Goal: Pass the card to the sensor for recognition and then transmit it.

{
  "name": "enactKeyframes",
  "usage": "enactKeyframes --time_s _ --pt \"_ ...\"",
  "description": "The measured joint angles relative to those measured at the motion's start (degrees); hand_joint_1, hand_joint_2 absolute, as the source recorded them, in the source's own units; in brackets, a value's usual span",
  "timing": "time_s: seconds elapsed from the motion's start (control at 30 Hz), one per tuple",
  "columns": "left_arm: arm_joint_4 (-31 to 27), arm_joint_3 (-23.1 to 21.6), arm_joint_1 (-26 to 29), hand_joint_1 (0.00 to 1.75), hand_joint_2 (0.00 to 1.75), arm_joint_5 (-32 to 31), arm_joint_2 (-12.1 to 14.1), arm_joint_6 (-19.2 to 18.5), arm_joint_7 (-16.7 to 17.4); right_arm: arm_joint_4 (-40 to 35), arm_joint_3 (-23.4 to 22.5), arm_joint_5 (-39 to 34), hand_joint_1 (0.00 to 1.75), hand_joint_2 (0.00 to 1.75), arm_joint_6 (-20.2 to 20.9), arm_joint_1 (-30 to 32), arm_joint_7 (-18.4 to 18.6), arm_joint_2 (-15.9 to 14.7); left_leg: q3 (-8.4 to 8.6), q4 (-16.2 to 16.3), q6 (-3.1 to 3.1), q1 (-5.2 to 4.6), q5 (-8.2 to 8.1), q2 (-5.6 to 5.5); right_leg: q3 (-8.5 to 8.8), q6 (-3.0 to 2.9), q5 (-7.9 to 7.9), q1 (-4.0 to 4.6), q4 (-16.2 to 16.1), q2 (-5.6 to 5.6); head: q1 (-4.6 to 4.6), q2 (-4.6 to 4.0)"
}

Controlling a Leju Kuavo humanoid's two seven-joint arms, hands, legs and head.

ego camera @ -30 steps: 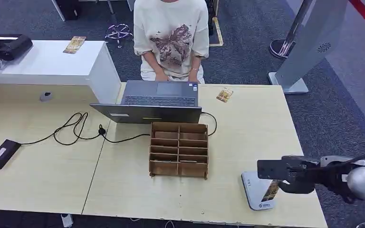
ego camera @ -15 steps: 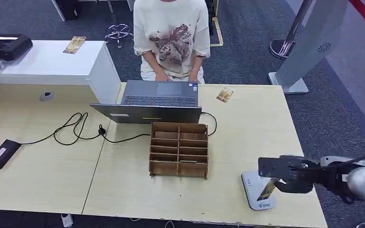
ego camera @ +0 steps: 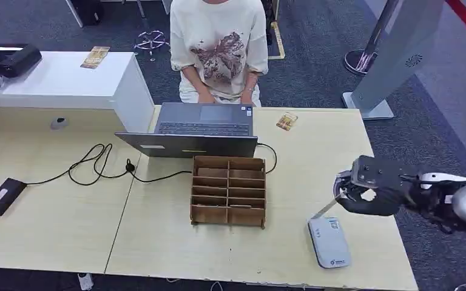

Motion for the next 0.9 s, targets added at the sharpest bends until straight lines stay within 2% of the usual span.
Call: enactKeyframes --time_s 0.07,0.17,0.2,0.23,0.3,0.43,0.53,0.57,0.63,0.67,0.7,0.77,0.9 --pt "0.0 0.5 0.1 0.00 0.00 0.4 0.0 0.2 -0.2 2.3 -1.2 -4.0 1.75 1.75 -1.8 0.0 -6.1 0.0 -0.01 0.0 0.00 0.00 0.00 -0.01 0.00 0.00 0.00 0.00 0.0 -0.02 0.00 0.02" --pt "0.0 1.0 0.1 0.00 0.00 1.1 -0.2 0.5 -0.5 3.6 -1.6 -11.3 1.75 1.75 -8.3 0.0 -16.0 0.0 -0.01 0.0 0.00 0.00 0.00 -0.01 0.00 0.00 0.00 0.00 0.0 -0.02 0.00 0.00" --pt "0.0 1.4 0.1 0.00 0.00 1.4 -0.3 0.8 -0.5 3.9 -1.6 -14.9 1.75 1.75 -11.5 0.0 -19.6 0.0 -0.01 0.0 0.00 0.00 0.00 -0.01 0.00 0.00 0.00 0.00 0.0 -0.02 0.00 0.02" --pt "0.0 1.7 0.1 0.00 0.00 1.4 -0.4 0.9 -0.6 3.9 -1.6 -17.6 1.75 1.75 -14.3 0.0 -22.2 0.0 -0.01 0.0 0.00 0.00 0.00 -0.01 0.01 0.00 0.00 0.00 0.0 -0.02 -0.02 0.00" --pt "0.0 2.1 0.2 0.00 0.00 1.8 -0.4 1.0 -0.7 3.9 -2.3 -23.0 1.75 1.75 -18.8 0.0 -24.1 0.0 -0.03 0.0 0.00 -0.01 0.00 -0.01 -0.01 0.00 0.00 0.00 0.0 -0.01 0.00 0.00" --pt "0.0 3.0 0.2 0.00 0.00 2.1 -0.5 1.4 -0.9 3.8 -8.2 -31.1 1.75 1.75 -25.5 0.0 -24.3 0.5 0.04 0.0 0.00 0.00 0.00 0.01 -0.04 0.00 0.00 -0.01 0.0 0.01 -0.02 0.02" --pt "0.0 3.4 0.3 0.00 0.00 2.1 -0.6 1.8 -1.0 2.5 -14.4 -31.9 1.75 1.75 -30.5 0.0 -20.0 1.9 0.02 0.0 0.00 0.00 0.01 0.01 -0.13 -0.01 0.01 0.00 0.0 0.03 0.00 0.00" --pt "0.0 3.5 0.3 0.00 0.00 2.1 -0.6 1.9 -1.0 2.2 -16.7 -31.9 1.75 1.75 -32.7 -0.5 -17.4 2.3 0.05 0.1 0.00 0.01 0.00 0.00 -0.13 -0.02 0.01 -0.02 0.0 0.06 -0.07 0.02" --pt "0.0 3.6 0.4 0.00 0.00 2.0 -0.6 1.9 -1.1 -1.7 -20.4 -31.9 1.75 1.75 -36.9 -5.3 -5.8 6.5 -0.23 0.1 0.02 -0.02 0.02 -0.46 -0.26 0.03 -0.06 -0.15 0.0 -0.41 -0.09 0.02" --pt "0.0 3.7 0.7 0.00 0.00 2.0 -0.6 1.9 -1.1 -3.2 -21.9 -31.8 1.75 1.75 -38.2 -7.7 -2.0 8.6 -0.36 0.1 0.04 -0.03 0.05 -0.62 -0.27 0.07 -0.09 -0.14 0.0 -0.60 0.02 0.00" --pt "0.0 3.8 0.9 0.00 0.00 1.9 -0.6 2.0 -1.1 -4.2 -23.4 -31.9 1.75 1.75 -38.6 -9.1 -0.9 10.3 -0.39 0.1 0.05 0.03 0.04 -0.70 -0.23 0.09 -0.11 -0.07 0.0 -0.62 -0.04 0.00" --pt "0.0 3.9 1.0 0.00 0.00 1.7 -0.7 2.0 -1.1 -5.1 -25.3 -31.9 1.75 1.75 -38.8 -10.7 -2.1 12.7 -0.40 0.1 0.02 0.04 -0.02 -0.60 -0.22 0.09 -0.11 0.00 0.0 -0.52 -0.02 0.00" --pt "0.0 3.9 0.8 0.00 0.00 1.2 -0.8 2.1 -1.1 -4.5 -27.0 -31.9 1.75 1.75 -38.9 -10.7 -6.4 15.3 -0.24 0.1 0.11 0.03 -0.13 -0.22 -0.23 0.10 -0.10 -0.03 0.0 -0.09 -0.02 0.00"
